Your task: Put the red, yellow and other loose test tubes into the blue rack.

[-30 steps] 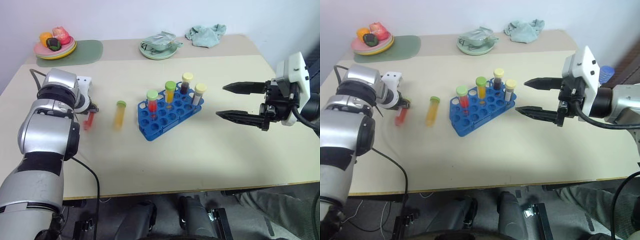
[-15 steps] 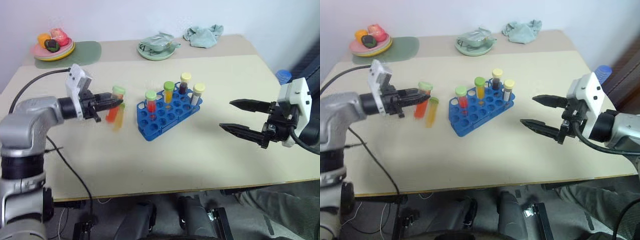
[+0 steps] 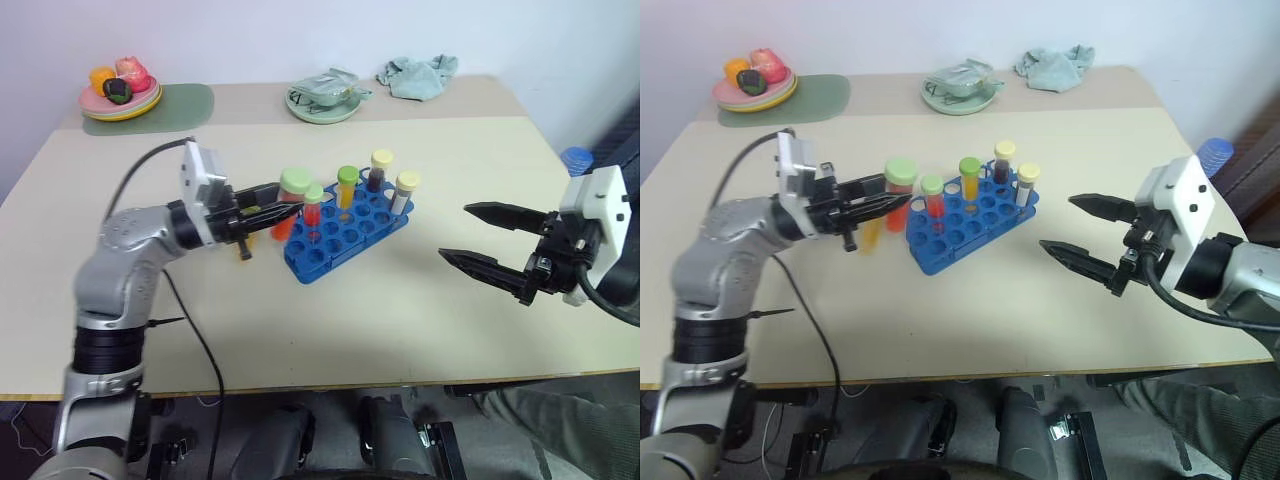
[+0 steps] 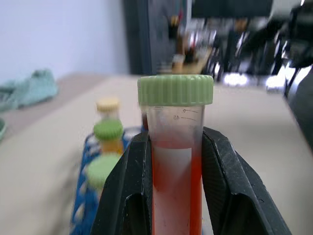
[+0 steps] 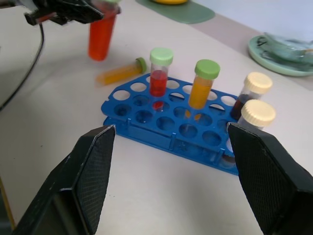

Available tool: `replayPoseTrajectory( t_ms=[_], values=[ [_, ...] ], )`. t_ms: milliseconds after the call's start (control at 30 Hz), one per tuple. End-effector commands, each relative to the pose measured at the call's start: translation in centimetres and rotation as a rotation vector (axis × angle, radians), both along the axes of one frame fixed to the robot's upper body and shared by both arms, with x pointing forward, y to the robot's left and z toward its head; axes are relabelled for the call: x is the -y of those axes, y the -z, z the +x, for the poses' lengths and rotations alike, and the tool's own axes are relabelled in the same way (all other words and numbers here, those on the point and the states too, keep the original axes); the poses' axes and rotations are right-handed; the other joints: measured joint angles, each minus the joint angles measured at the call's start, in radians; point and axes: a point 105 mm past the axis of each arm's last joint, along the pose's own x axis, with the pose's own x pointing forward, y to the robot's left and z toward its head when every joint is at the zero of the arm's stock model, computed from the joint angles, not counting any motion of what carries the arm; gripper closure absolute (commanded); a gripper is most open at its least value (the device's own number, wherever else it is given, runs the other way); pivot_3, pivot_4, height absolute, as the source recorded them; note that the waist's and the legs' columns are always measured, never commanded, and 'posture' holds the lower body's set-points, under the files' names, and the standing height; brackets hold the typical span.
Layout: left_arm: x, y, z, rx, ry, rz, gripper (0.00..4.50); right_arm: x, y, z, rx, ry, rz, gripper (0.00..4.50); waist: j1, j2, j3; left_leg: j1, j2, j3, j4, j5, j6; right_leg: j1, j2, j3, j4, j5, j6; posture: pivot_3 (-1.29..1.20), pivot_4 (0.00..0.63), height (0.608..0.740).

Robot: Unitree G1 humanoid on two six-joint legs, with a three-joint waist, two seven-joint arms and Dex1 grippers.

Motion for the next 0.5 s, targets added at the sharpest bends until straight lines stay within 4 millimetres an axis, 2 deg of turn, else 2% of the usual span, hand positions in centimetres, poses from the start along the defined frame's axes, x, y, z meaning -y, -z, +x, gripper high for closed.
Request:
replayPoseTrajectory(
  t_ms=[33,133,200,300,367,433,467,500],
  values=[
    [0.8,-0.5,-0.1,0.02,0.067,-0.018,3.74,-0.3,-1.0,-0.9,0.053,0.014,-0.003,0.77,0.0,0.0,0.0,0.0,0.0,0.0,0.0,0.0,0.0,0.0,0.0,0.0,0.0,0.0,0.0,0.0,0.15,0.74],
    [1.0,-0.9,0.3,0.008,0.075,-0.062,3.74,-0.4,-1.0,-1.3,0.056,0.029,-0.005,0.77,-0.001,0.0,0.0,0.0,0.0,0.0,0.0,0.0,0.0,0.0,0.0,0.0,0.0,0.0,0.0,0.0,0.15,0.74],
    [0.2,-1.7,1.2,-0.006,0.023,-0.107,3.74,-0.7,-1.0,-1.6,0.056,0.033,0.0,0.77,-0.001,0.0,0.0,0.0,0.001,0.0,0.0,0.0,0.0,0.0,0.0,0.0,0.0,0.0,0.0,0.0,0.15,0.74],
    [-3.5,-4.2,4.0,-0.14,-0.168,-0.283,3.74,-0.8,-0.9,-1.9,0.052,0.038,0.009,0.77,-0.002,-0.001,0.0,0.0,0.001,0.0,0.001,0.0,0.0,0.0,0.001,0.0,0.0,0.0,0.001,0.0,0.15,0.74],
    [-6.5,-4.2,5.8,-0.24,-0.308,-0.307,3.74,-0.9,-0.7,-1.8,0.048,0.042,0.018,0.77,-0.006,-0.001,0.0,0.0,0.001,0.0,0.001,0.0,0.0,0.0,0.002,0.001,0.0,0.0,0.001,0.0,0.15,0.74],
    [-9.2,-3.6,7.7,-0.328,-0.492,-0.259,3.74,-1.0,-0.5,-1.6,0.045,0.036,0.029,0.77,-0.005,0.0,0.0,0.001,0.002,0.002,0.0,0.0,0.0,-0.001,0.002,0.002,0.001,0.0,0.001,0.0,0.15,0.74],
    [-9.7,-3.9,8.0,-0.336,-0.526,-0.266,3.74,-1.2,-0.5,-1.4,0.045,0.029,0.035,0.77,-0.004,0.0,0.0,0.001,0.002,0.002,0.0,0.0,0.0,-0.001,0.002,0.002,0.001,0.0,0.001,0.0,0.15,0.74],
    [-10.1,-5.0,8.2,-0.315,-0.52,-0.333,3.74,-1.3,-0.5,-1.2,0.049,0.024,0.041,0.77,-0.002,-0.001,0.0,0.001,0.002,0.002,0.0,0.0,0.0,-0.001,0.003,0.002,0.001,0.0,0.001,0.0,0.15,0.74]
  ],
)
